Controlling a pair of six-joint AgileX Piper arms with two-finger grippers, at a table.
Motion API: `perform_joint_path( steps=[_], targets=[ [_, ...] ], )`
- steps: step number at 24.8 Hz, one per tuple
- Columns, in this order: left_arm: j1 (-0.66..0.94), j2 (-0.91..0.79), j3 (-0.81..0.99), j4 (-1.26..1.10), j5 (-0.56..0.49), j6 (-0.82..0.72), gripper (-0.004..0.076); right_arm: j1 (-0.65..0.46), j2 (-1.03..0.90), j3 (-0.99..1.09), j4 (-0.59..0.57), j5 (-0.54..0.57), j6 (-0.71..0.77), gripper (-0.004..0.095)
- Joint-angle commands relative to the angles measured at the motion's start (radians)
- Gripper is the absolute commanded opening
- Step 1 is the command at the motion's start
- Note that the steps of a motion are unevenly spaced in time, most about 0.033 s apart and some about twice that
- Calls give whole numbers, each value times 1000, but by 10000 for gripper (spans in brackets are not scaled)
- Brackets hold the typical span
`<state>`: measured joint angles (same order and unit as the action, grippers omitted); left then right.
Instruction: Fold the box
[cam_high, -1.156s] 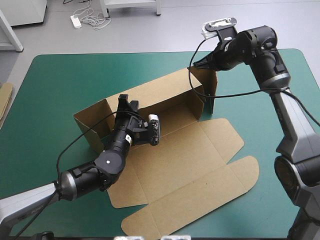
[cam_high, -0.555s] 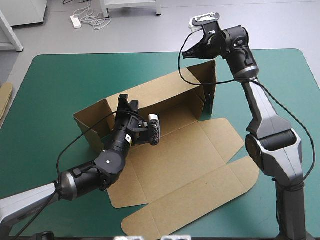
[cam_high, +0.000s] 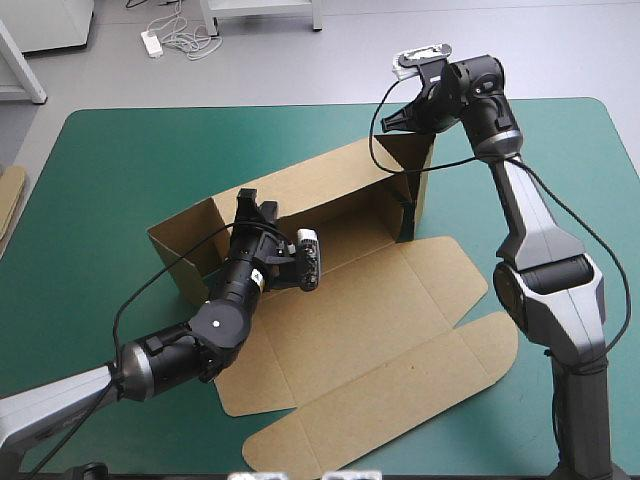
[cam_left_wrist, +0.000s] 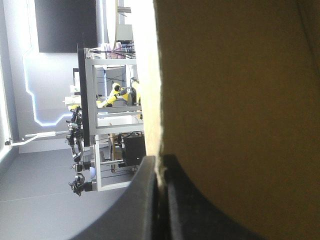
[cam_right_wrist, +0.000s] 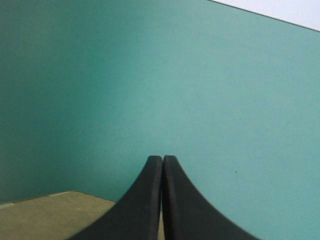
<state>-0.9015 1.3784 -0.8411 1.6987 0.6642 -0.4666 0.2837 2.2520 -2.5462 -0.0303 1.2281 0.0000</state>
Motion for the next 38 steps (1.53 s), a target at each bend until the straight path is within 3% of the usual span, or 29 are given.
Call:
perform_joint_path(
  steps=[1,8,15,28,38],
  targets=[
    [-3,-29,-24,34,15,-11,-9,-8,-95,25,-1,-10,-15,1],
    [-3,-29,-24,34,20,-11,-9,-8,-131,119,30,18,-22,0],
    [-3,-29,-24,34,43,-11,-9,-6,-161,163,205,18,-27,1],
    [-3,-29,-24,16,49,-22,-9,40,-289,478,171,9,-77,1],
    [-3,-29,-24,5,63,-23,-9,40,-448,742,173,-139,-184,1]
  ],
)
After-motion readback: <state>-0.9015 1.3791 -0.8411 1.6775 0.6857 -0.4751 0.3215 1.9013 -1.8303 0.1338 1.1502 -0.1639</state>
